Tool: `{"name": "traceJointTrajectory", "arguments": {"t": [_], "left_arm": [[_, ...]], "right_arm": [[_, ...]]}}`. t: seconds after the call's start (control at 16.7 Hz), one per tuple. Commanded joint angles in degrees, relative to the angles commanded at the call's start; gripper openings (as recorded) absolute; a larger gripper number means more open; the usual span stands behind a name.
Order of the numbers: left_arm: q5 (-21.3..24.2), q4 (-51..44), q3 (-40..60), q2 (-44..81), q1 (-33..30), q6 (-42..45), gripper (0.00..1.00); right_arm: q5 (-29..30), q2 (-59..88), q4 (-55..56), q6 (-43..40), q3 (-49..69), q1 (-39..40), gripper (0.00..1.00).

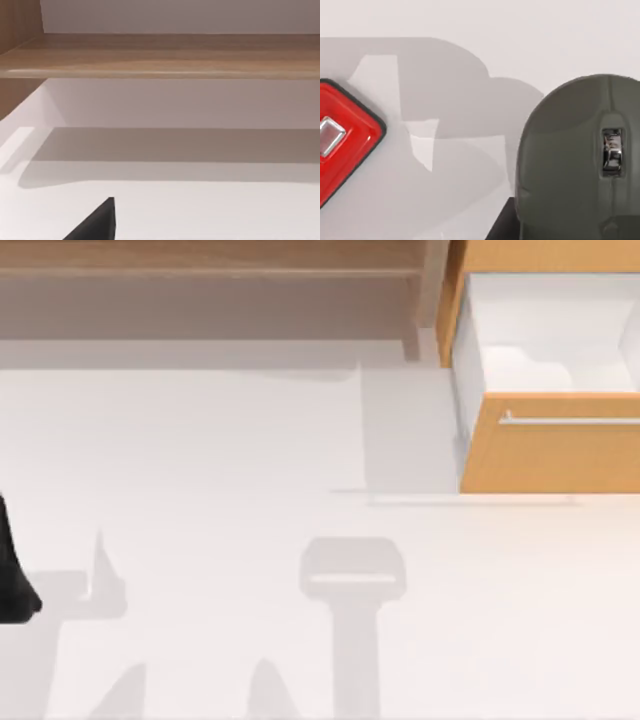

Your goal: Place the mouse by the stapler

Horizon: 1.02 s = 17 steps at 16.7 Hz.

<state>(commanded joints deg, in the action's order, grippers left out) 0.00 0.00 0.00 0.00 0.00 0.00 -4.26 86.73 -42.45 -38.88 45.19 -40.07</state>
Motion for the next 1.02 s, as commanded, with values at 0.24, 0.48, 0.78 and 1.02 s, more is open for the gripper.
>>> {"name": "traceJointTrajectory", "arguments": {"t": [0.24,0.48,0.78,1.02], "left_arm": [[0.0,0.0,0.0,0.0,0.0,0.0,1.0],[0.0,0.0,0.0,0.0,0.0,0.0,1.0],[0.0,0.0,0.0,0.0,0.0,0.0,1.0],[0.0,0.0,0.0,0.0,0.0,0.0,1.0]], "right_arm": [[0.07,0.82,-0.09,0.0,-0.83,0.0,0.0],[0.07,0.82,-0.09,0.0,-0.83,0.0,0.15],[0.07,0.82,-0.09,0.0,-0.83,0.0,0.53],[0.07,0.82,-0.09,0.0,-0.83,0.0,0.83]]}}
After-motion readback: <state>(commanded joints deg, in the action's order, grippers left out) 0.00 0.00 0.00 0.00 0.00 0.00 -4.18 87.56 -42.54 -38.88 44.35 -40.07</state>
